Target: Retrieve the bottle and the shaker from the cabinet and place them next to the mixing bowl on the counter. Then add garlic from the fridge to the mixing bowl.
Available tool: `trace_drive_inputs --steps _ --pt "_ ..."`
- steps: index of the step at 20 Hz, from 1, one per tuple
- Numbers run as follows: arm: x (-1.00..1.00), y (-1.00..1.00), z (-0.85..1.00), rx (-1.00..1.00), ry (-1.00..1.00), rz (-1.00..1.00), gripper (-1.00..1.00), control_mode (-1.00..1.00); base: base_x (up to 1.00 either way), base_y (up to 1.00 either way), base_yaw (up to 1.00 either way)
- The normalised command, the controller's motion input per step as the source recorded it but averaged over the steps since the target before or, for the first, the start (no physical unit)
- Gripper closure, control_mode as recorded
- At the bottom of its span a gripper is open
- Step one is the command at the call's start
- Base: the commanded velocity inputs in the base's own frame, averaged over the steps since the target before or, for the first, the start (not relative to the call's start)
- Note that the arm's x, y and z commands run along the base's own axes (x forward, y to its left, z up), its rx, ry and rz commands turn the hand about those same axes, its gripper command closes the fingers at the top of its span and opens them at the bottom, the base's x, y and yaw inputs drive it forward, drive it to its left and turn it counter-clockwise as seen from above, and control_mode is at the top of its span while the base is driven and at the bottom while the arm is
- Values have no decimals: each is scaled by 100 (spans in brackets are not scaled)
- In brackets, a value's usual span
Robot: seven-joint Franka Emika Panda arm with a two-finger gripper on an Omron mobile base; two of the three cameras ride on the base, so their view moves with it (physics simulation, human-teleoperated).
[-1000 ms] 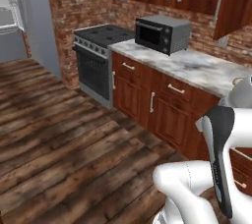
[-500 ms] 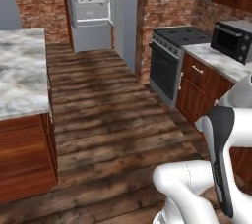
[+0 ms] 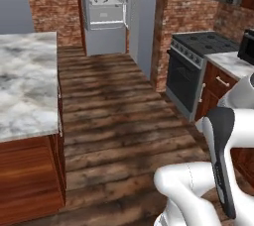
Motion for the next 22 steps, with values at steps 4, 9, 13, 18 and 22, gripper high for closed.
trace_drive_inputs --steps 4,9,13,18,22 --pt "0 0 0 0 0 0 -100 100 96 0 4" --pt "0 0 0 0 0 0 -100 100 100 -18 3" --pt "0 0 0 0 0 0 -100 100 100 -47 3" --pt "0 0 0 0 0 0 -100 100 100 -57 5" --pt "0 0 0 0 0 0 -100 100 100 -55 5"
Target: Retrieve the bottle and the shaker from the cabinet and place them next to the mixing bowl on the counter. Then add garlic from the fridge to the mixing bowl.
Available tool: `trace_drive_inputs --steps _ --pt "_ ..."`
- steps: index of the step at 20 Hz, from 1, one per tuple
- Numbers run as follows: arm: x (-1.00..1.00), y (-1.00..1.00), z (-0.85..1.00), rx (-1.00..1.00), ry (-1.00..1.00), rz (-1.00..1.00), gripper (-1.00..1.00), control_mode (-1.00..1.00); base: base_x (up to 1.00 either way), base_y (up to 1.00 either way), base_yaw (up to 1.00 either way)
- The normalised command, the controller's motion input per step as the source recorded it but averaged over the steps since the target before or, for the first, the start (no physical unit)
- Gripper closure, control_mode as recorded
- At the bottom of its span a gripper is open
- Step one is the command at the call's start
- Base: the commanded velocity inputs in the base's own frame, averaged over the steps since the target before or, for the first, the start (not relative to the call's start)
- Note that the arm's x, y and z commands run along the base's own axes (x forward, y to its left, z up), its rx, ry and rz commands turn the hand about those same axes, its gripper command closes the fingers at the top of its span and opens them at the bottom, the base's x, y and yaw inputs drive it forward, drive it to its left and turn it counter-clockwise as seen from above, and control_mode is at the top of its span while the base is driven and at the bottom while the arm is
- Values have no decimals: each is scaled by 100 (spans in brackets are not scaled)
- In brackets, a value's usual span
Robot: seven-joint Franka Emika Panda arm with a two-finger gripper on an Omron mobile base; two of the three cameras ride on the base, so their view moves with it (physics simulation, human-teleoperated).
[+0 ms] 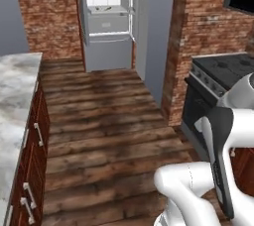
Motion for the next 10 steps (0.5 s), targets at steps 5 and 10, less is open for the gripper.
trace_drive_inputs --steps 5,10 --pt "0 0 0 0 0 0 -100 100 100 -35 2" --pt "0 0 0 0 0 0 -100 100 100 -8 0"
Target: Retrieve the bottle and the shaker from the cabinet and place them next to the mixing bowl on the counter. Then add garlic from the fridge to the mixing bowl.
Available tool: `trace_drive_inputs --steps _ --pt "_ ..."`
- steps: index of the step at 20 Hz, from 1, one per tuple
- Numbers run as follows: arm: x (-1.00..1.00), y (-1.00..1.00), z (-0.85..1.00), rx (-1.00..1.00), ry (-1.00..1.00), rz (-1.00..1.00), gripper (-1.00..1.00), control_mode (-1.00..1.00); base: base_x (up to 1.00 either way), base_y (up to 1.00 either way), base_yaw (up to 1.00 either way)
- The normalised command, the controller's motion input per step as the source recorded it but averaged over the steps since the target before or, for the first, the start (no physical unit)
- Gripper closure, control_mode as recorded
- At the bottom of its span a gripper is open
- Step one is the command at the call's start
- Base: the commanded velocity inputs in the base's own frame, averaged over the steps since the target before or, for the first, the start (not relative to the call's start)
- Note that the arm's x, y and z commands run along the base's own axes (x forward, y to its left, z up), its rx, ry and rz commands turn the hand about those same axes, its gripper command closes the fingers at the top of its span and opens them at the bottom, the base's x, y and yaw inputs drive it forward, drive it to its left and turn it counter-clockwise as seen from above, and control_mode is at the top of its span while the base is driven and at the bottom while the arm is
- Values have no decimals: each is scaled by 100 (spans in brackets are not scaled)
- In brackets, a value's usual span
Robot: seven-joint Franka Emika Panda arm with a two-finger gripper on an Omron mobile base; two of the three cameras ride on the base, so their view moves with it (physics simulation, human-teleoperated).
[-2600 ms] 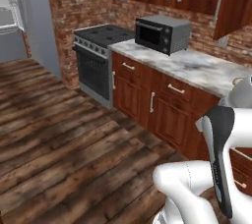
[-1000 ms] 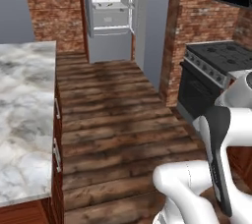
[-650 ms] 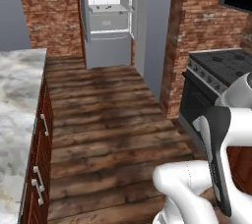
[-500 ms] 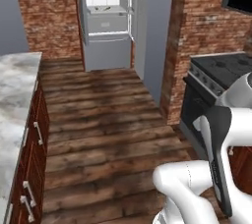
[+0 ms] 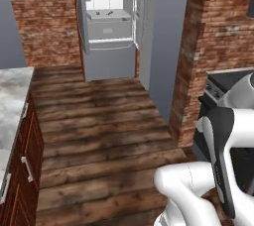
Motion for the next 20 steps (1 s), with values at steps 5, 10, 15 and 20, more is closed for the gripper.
trace_drive_inputs --steps 5,10,15,20 --pt "0 0 0 0 0 0 -100 100 100 0 0" --pt "0 0 0 0 0 0 -100 100 100 0 0" --pt "0 0 0 0 0 0 -100 100 100 0 0" --pt "0 0 0 0 0 0 -100 100 100 0 0"
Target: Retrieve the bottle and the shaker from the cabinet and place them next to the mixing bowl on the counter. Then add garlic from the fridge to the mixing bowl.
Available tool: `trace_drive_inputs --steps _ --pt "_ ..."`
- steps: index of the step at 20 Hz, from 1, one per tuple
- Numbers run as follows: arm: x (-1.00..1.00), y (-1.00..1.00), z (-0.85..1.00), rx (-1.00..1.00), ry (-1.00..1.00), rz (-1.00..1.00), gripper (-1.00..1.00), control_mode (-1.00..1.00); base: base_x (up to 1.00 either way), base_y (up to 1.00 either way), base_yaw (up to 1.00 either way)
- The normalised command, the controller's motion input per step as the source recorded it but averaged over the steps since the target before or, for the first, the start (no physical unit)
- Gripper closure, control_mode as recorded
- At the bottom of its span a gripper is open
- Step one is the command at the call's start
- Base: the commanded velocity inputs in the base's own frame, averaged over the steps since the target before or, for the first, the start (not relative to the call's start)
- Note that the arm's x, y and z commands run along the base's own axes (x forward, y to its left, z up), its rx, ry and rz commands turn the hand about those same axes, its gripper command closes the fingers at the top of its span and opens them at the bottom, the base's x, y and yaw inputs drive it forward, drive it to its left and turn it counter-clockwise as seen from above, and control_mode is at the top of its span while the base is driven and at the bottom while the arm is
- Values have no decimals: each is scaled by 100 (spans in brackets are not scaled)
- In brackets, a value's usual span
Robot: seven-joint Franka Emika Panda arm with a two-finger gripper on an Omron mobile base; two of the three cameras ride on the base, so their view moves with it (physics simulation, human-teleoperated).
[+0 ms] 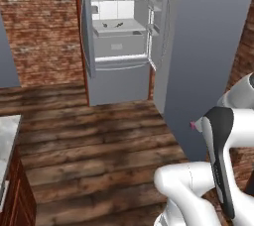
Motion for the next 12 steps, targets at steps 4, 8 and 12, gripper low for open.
trace_drive_inputs --steps 4,8,12 --pt "0 0 0 0 0 0 -100 100 100 0 0" --pt "0 0 0 0 0 0 -100 100 100 -2 0" --pt "0 0 0 0 0 0 -100 100 100 -5 0"
